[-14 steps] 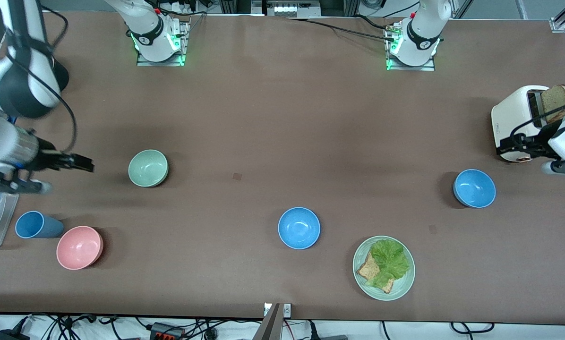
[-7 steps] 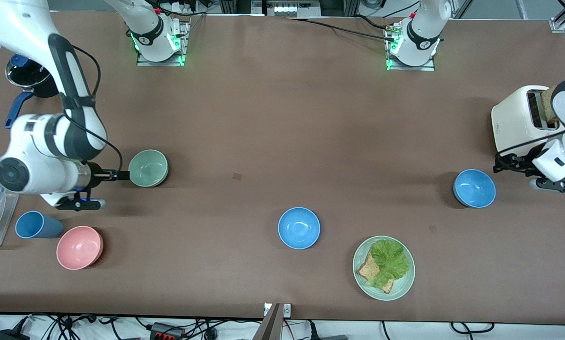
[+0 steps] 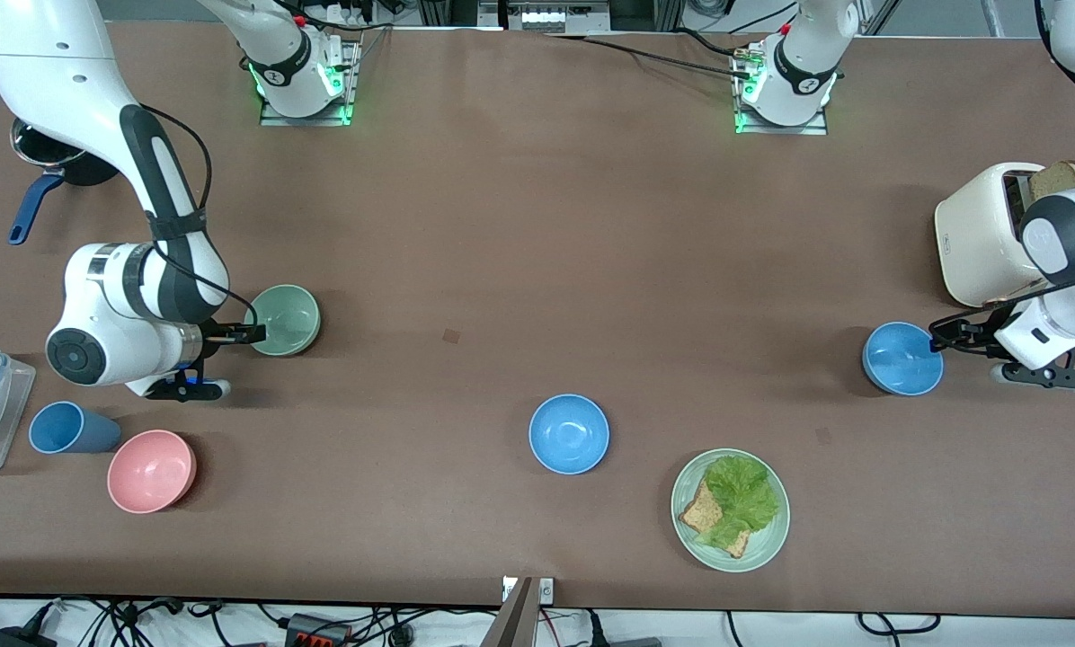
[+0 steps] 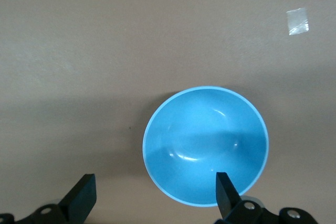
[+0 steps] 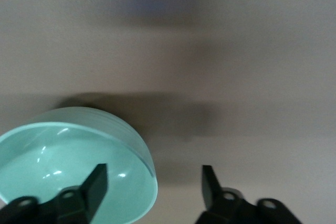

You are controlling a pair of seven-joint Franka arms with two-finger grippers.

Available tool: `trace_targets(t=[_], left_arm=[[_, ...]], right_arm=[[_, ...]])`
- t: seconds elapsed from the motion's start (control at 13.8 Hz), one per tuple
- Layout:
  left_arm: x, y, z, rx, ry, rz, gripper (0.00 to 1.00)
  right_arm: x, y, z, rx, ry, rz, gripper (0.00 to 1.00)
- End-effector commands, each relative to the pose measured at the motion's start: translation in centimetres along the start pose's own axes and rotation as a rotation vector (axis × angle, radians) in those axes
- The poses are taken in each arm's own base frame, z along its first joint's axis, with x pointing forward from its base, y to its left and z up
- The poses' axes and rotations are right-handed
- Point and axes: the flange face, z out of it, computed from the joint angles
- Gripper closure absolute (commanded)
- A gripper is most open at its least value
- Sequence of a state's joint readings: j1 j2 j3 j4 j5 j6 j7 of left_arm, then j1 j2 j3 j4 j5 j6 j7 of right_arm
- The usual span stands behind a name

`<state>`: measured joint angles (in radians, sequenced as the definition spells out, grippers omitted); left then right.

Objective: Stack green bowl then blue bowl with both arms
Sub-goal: 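Move green bowl with the right gripper while the left gripper grips blue bowl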

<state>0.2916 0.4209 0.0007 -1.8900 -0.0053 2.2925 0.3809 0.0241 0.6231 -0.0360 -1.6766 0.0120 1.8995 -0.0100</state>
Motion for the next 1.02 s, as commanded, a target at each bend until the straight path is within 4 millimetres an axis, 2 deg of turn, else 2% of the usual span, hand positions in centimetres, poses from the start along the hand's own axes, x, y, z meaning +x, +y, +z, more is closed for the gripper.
trace_targets(t=[0.0, 0.22, 0.29, 0.36, 0.51, 0.58, 0.73, 0.94], left_arm=[[0.3, -0.9, 1.9, 0.011, 0.009, 0.015, 0.0], [0.3, -1.4, 4.0, 0.011, 0.01, 0.009, 0.0], [0.3, -1.4, 4.4, 0.012, 0.012, 0.009, 0.0], [0.4, -1.4, 4.8, 0.014, 0.017, 0.009, 0.0], [0.5, -1.8, 6.1, 0.02, 0.03, 0.005, 0.02], [0.2, -2.2, 6.6, 0.016, 0.023, -0.003, 0.05], [0.0, -2.2, 6.9, 0.014, 0.018, -0.005, 0.14], [-0.2, -2.1, 7.1, 0.011, 0.01, -0.005, 0.28]], right_arm=[[-0.2, -0.8, 0.8, 0.0, -0.025, -0.01, 0.53], [-0.2, -1.4, 1.1, -0.004, -0.032, -0.018, 0.81], [-0.3, -1.4, 1.0, -0.003, -0.031, -0.03, 0.95], [-0.3, -1.6, 0.9, -0.002, -0.031, -0.033, 1.0], [-0.4, -3.7, 0.1, 0.007, -0.025, -0.067, 1.0], [-0.4, -4.7, -1.0, 0.011, -0.007, -0.087, 1.0], [-0.6, -9.7, -2.8, 0.028, 0.015, -0.154, 1.0], [-1.6, -19.6, -5.2, 0.022, 0.081, -0.17, 1.0]])
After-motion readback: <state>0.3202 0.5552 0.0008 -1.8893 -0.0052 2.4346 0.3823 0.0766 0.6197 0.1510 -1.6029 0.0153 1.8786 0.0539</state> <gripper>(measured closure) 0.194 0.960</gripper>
